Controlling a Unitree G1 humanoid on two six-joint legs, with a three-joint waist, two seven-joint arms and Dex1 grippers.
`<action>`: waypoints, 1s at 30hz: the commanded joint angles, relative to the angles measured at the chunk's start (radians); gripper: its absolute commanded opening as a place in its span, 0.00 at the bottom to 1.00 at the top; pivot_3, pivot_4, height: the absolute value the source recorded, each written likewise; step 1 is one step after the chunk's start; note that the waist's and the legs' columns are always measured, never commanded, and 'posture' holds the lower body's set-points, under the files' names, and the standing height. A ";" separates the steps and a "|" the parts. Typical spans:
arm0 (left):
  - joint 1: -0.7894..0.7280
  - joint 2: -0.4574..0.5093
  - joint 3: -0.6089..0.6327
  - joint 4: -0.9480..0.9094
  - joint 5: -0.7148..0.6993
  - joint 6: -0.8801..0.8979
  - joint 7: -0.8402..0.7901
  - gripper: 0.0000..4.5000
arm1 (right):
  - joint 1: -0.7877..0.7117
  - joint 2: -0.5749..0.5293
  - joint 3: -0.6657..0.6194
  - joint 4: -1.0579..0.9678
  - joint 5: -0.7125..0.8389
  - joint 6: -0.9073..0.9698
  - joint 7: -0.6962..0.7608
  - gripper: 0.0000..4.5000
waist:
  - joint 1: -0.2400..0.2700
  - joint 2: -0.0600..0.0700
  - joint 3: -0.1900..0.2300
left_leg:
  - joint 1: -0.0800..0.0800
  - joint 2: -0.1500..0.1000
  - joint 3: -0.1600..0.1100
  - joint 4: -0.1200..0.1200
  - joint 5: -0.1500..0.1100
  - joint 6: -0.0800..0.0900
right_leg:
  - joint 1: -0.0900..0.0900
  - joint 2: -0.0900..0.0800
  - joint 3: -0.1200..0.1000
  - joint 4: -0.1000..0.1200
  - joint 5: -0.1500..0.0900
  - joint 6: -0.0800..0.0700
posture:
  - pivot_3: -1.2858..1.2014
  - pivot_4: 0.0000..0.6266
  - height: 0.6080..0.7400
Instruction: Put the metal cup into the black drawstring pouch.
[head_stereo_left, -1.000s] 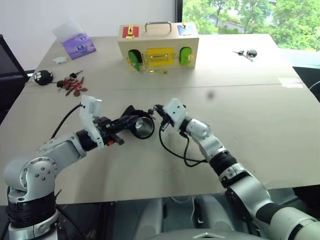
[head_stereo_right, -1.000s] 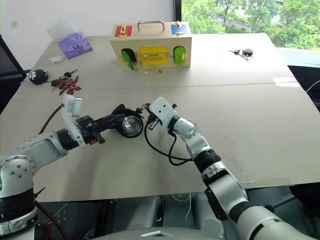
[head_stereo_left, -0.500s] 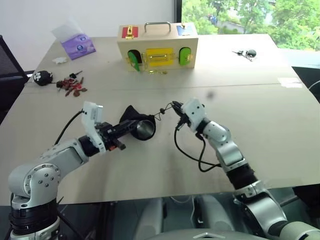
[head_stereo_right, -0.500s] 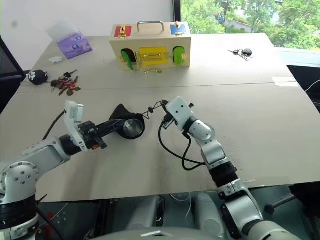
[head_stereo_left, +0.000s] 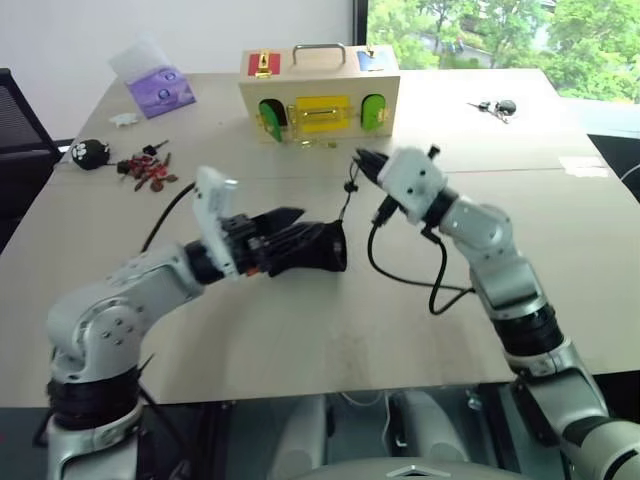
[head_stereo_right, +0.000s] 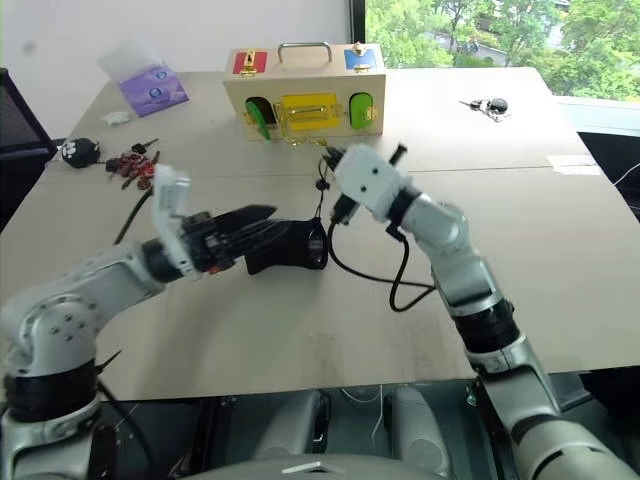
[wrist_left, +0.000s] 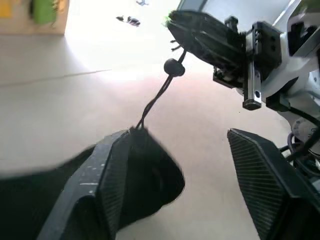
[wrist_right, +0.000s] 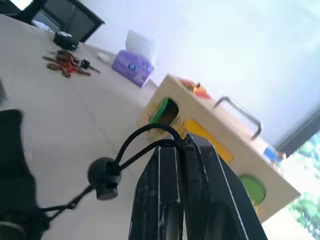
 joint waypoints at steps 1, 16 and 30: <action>-0.083 -0.048 -0.050 0.012 0.043 -0.049 0.042 0.66 | -0.048 -0.018 -0.018 -0.084 0.024 0.045 0.035 0.00 | -0.001 0.000 0.000 | 0.000 0.000 0.000 0.000 0.000 0.000 | 0.000 0.000 0.000 0.000 0.000 0.000 | 0.52 0.24 1.00; -0.234 -0.189 -0.112 0.100 0.130 -0.161 0.040 0.66 | -0.078 -0.023 0.012 -0.136 0.023 0.105 0.062 0.00 | -0.002 0.000 0.000 | -0.001 0.000 0.001 0.000 0.001 -0.001 | -0.001 0.001 0.001 0.000 0.000 0.000 | 0.52 0.24 1.00; -0.204 -0.189 -0.124 0.117 0.189 -0.178 0.032 0.04 | -0.085 0.009 -0.084 -0.109 0.086 0.211 -0.003 0.00 | -0.003 0.000 0.000 | -0.001 0.000 0.000 0.000 0.001 -0.001 | -0.001 0.001 0.000 0.000 0.000 0.000 | 0.52 0.24 1.00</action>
